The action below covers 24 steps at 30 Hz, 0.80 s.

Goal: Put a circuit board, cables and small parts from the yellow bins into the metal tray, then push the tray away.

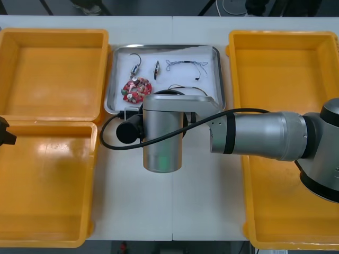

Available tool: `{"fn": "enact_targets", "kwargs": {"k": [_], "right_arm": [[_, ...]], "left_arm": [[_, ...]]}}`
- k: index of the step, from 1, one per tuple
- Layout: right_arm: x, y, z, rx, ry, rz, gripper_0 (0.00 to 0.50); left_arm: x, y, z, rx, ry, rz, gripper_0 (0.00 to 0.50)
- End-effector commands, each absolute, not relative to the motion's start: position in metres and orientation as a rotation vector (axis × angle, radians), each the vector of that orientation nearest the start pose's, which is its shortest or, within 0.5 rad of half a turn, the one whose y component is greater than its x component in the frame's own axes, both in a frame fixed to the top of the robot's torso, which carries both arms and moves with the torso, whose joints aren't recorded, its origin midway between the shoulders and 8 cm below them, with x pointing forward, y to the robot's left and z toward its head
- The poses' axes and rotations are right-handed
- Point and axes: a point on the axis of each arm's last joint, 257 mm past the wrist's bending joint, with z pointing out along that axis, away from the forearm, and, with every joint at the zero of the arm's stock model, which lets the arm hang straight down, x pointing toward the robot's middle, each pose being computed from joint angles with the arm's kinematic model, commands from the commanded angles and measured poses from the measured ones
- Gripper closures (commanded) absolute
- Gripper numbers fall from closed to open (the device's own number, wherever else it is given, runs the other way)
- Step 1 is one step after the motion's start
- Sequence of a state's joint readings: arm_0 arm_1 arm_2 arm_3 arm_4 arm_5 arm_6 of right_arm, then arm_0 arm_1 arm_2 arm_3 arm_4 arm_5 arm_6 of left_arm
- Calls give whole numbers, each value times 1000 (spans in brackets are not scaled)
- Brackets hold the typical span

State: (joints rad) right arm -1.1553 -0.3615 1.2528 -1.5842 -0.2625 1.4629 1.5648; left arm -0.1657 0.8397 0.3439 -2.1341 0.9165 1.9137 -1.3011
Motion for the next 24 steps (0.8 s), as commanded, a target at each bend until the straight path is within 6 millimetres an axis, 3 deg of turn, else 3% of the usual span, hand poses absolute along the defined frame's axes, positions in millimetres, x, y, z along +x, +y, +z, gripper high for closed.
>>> {"fn": "enact_targets", "kwargs": {"k": [1,14,24], "right_arm": [[545,33,-159,-1593,1613,-864,500],[587,38,-138,-1560,1530,-878,500],[614,33,-136,-1545,1493,-938,500]], "left_arm": [[368,403,-140,22,2678,79,0],[368,403,-140,22,2678,79,0],[368,403,-140,22,2678,79,0]]}}
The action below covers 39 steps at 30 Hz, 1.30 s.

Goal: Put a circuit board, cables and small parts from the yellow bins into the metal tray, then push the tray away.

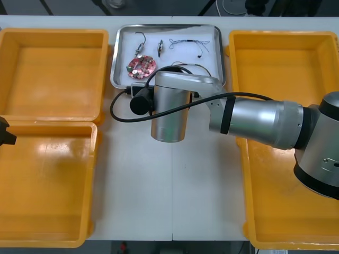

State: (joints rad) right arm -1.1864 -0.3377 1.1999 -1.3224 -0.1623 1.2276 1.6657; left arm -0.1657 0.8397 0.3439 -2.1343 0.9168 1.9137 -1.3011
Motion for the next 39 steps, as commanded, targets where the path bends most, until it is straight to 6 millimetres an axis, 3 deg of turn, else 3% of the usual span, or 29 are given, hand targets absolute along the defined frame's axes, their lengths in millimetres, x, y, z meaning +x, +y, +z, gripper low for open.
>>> {"fn": "enact_targets", "kwargs": {"k": [1,7,9,11,20,29,36,37,39], "right_arm": [[617,33,-137,-1544,1492,-940,500],[627,26,-135,-1532,1486,-960,500],[628,26,-134,-1531,1484,-962,333],[628,26,-135,-1532,1486,-962,16],[620,26,-128,-1501,1553,-918,0],[574,27,-129,-1456,1749,-755,0],[525,11,-132,-1390,1909,-642,0],[525,11,-132,-1390,1909,-642,0],[505,-2,-132,-1333,1994,-600,0]], "left_arm": [[368,403,-140,22,2678,79,0],[368,403,-140,22,2678,79,0],[368,403,-140,22,2678,79,0],[368,403,-140,22,2678,79,0],[368,403,-140,22,2678,79,0],[368,403,-140,22,2678,79,0],[368,403,-140,22,2678,79,0],[368,403,-140,22,2678,79,0],[368,403,-140,22,2678,79,0]]}}
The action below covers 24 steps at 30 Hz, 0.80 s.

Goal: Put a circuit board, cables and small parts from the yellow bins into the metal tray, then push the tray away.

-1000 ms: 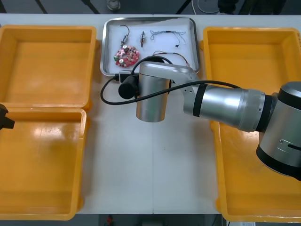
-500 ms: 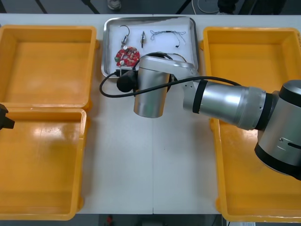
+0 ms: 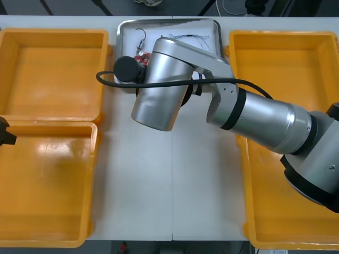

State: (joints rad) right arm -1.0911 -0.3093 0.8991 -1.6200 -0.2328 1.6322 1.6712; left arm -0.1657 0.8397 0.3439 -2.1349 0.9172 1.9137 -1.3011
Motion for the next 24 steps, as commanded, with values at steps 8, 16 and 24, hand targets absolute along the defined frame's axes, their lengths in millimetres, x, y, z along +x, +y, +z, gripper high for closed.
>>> {"fn": "enact_targets", "kwargs": {"k": [8,16,24], "right_arm": [[464,-45,-122,-1117,2147,-454,0],[452,-87,-89,-891,2164,-231,0],[429,-160,-91,-587,2266,-84,0]], "left_arm": [[368,403,-140,22,2678,79,0],[368,403,-140,22,2678,79,0],[368,403,-140,22,2678,79,0]]}}
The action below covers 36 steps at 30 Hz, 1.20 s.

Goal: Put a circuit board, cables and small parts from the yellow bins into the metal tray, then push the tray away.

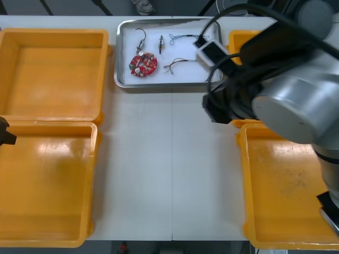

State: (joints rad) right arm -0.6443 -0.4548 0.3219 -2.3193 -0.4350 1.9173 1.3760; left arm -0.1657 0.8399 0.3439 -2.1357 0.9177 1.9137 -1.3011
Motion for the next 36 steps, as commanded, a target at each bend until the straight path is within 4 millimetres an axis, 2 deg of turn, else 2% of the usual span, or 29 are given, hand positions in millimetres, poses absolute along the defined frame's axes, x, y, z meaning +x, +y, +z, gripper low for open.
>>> {"fn": "enact_targets", "kwargs": {"k": [1,8,15,21,28,36], "right_arm": [[426,-169,-93,-536,2284,-63,0],[415,-227,-100,-263,2372,10,0],[388,-295,-109,-106,2442,-5,0],[364,-333,-121,21,2489,19,0],[349,-349,-138,104,2529,12,0],[337,-344,-166,143,2585,25,0]], "left_arm": [[368,403,-140,22,2678,79,0],[368,403,-140,22,2678,79,0],[368,403,-140,22,2678,79,0],[368,403,-140,22,2678,79,0],[368,403,-140,22,2678,79,0],[368,403,-140,22,2678,79,0]]}}
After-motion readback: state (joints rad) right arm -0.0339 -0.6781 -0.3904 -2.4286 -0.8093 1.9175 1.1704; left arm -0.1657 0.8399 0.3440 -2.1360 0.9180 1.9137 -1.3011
